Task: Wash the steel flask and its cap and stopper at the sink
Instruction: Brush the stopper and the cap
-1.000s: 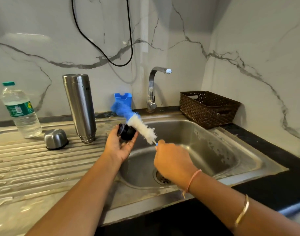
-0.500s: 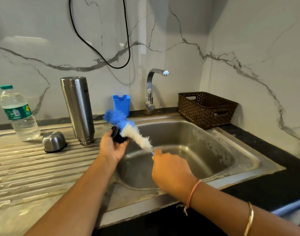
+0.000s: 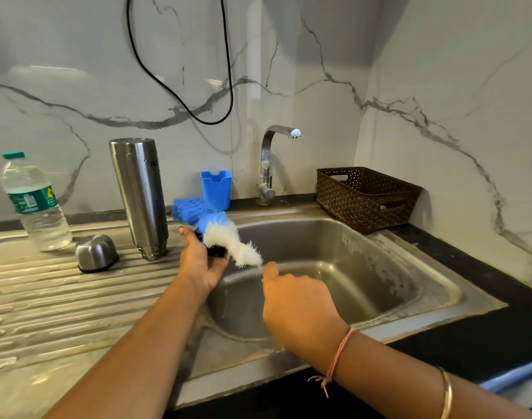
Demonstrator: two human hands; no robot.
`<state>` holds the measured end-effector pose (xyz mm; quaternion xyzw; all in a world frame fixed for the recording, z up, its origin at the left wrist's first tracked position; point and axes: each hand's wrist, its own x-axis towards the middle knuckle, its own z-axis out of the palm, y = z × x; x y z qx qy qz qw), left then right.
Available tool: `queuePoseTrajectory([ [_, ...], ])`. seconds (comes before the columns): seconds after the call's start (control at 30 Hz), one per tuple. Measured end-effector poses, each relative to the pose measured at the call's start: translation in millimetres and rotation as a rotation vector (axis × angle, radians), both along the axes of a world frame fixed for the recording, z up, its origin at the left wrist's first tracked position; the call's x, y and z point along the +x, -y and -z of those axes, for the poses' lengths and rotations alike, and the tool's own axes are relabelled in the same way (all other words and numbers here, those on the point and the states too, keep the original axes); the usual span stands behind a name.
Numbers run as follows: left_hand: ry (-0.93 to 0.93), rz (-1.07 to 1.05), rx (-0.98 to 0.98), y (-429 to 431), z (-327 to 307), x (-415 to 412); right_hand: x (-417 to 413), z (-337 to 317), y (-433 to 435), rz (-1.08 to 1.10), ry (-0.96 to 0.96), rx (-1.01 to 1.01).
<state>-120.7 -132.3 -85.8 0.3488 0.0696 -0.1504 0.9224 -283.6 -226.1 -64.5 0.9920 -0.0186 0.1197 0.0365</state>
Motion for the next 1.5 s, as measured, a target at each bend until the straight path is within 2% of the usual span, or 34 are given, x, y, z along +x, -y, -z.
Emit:
queuePoseTrajectory([
  [0.1,0.035,0.058,0.057,6.1,-1.3,-7.9,8.7,-10.0,5.3,0.000,0.058,-0.066],
  [0.2,0.038,0.049,0.080,11.9,-3.3,-11.2,21.5,-22.3,14.6,0.057,0.068,0.036],
  [0.4,0.029,-0.030,-0.044,-2.6,0.3,1.8,14.4,-22.4,9.5,-0.021,-0.005,0.130],
  [0.63,0.052,0.007,-0.034,5.1,-5.5,-4.0,32.3,-40.7,30.1,0.058,-0.004,0.212],
  [0.77,0.046,-0.025,-0.061,-3.1,-2.0,3.7,18.6,-27.2,24.3,-0.010,-0.015,0.183],
  [0.9,0.081,0.013,-0.013,2.8,1.5,1.8,24.3,-28.0,20.3,0.003,-0.016,0.165],
  [1.03,0.077,-0.004,0.064,7.8,-2.7,-5.7,39.7,-38.8,34.9,0.071,-0.055,0.227],
  [1.17,0.072,-0.020,0.071,5.3,0.4,-0.6,32.5,-32.7,31.2,0.009,-0.059,0.187],
  [1.33,0.184,0.024,0.180,15.8,0.6,-8.2,40.6,-36.8,33.5,0.080,-0.042,0.237],
  [1.5,0.094,-0.027,0.066,4.3,0.7,2.1,34.4,-30.1,29.1,0.033,-0.090,0.241],
])
